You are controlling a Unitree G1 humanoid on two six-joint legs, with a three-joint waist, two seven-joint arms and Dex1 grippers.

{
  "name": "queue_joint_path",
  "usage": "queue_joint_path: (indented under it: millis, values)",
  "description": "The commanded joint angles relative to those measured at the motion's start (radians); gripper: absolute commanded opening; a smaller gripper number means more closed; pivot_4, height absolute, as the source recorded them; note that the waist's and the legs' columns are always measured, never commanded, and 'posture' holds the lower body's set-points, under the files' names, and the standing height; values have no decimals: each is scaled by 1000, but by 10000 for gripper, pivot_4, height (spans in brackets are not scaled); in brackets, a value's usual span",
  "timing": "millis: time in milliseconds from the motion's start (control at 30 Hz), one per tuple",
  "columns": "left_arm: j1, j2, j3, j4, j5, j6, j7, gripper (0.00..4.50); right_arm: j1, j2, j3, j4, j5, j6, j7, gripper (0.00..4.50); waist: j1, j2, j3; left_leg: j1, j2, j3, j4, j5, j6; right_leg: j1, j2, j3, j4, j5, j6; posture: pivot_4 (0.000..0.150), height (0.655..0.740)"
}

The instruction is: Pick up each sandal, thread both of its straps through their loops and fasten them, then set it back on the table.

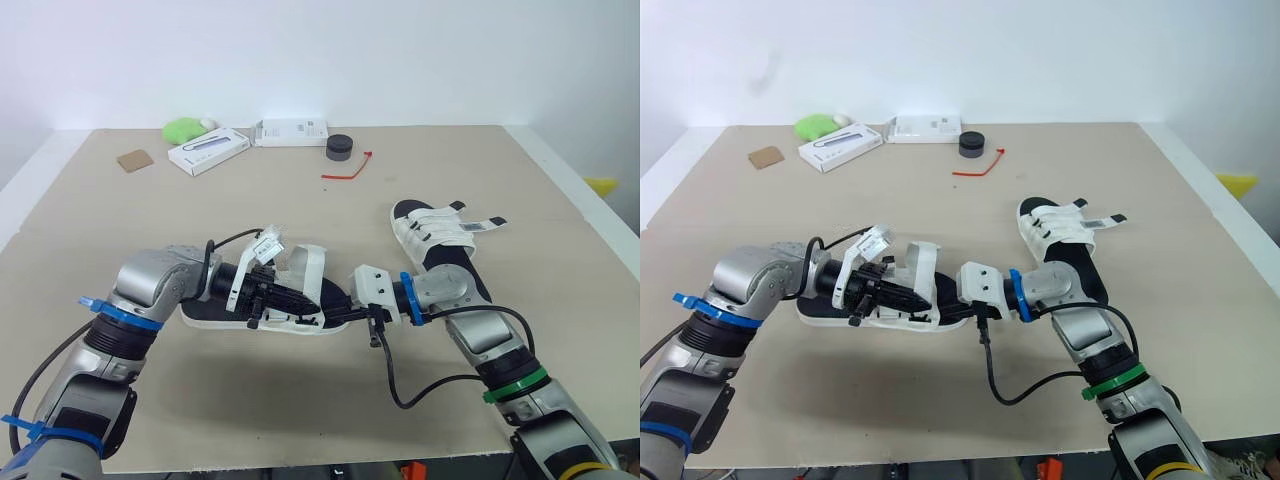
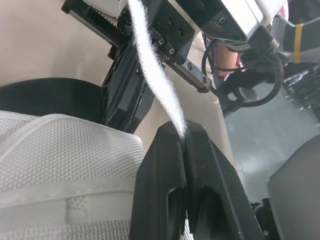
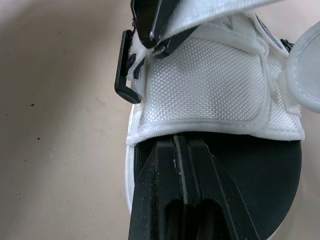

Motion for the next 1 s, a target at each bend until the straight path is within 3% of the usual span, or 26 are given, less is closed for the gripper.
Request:
queue_joint_path:
  millis: [33, 367, 767, 900, 1000]
  values:
    - [6, 7, -47, 33, 60, -45, 10, 631, 0, -5, 5, 6, -12, 4, 2, 0, 0, 0, 0, 0, 0, 0, 0, 0, 0, 0, 0, 0, 0, 0, 0, 1500, 7400]
    - [20, 11, -109, 79, 155, -180, 8, 631, -2, -7, 2, 6, -13, 8, 3, 0, 0, 0, 0, 12, 0, 0, 0, 0, 0, 12, 0, 1, -1, -1, 0, 1500, 7400]
    - [22, 10, -67, 12, 110, -178, -22, 631, 2, -11, 1, 1, -14, 7, 7, 0, 0, 0, -1, 13, 0, 1, 0, 0, 0, 12, 0, 1, -1, -2, -1, 1500, 7400]
    - [32, 13, -38, -21, 85, -159, -25, 12530, 2, -12, 2, 1, -15, 6, 9, 0, 0, 0, -1, 12, 0, 0, 0, 0, 1, 11, 0, 1, -1, -1, 1, 1500, 7400]
    - [23, 26, -18, -69, 66, -160, -37, 26584, 1, -11, 2, 2, -15, 5, 10, 0, 0, 0, 0, 12, 0, 0, 0, 0, 1, 11, 0, 1, -1, -2, 1, 1500, 7400]
